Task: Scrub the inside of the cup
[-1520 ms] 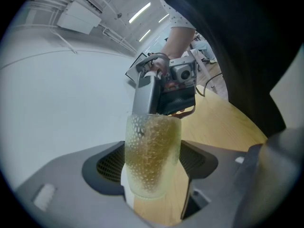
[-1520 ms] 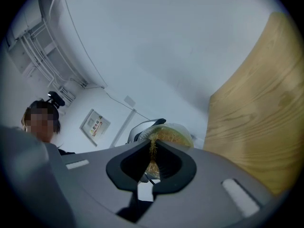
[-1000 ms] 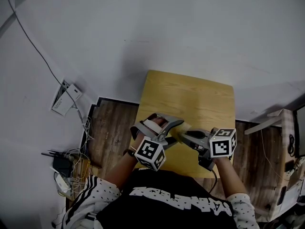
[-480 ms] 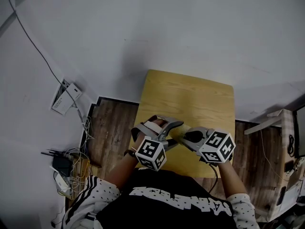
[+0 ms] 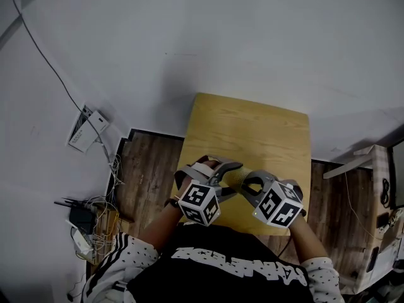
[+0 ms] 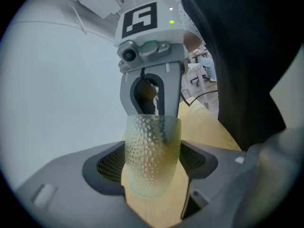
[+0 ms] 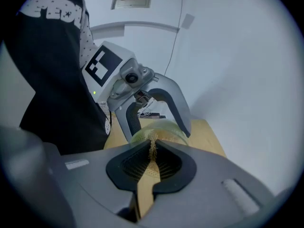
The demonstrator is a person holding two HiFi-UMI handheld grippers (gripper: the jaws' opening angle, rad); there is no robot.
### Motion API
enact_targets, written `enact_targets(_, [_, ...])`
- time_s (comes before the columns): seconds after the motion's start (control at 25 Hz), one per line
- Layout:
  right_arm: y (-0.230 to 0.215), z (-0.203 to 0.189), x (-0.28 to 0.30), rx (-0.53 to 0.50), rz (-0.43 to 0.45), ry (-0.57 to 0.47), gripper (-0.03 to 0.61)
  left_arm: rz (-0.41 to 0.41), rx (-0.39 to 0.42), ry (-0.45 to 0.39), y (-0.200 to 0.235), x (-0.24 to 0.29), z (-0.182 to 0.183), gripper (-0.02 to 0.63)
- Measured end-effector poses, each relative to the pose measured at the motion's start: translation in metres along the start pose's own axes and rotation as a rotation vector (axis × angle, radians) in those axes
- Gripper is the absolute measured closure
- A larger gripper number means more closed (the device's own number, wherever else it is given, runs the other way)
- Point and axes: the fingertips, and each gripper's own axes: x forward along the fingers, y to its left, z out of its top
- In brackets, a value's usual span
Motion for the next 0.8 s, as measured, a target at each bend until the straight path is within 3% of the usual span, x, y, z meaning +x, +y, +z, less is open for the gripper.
enact_targets(0.4, [0.006,-0.006,-0.002,-0.292,-0.052,0.124,0.543,-0.052,-0.148,-0.096,-0.007,-0.001,0.005,0.262])
enact_targets(0.8, [0.010,-0.008,-0.003,-0.558,-0.073,0.159,0.543,-0.139,-0.295,-0.186,-0.014,-0.004,0.005,0.261])
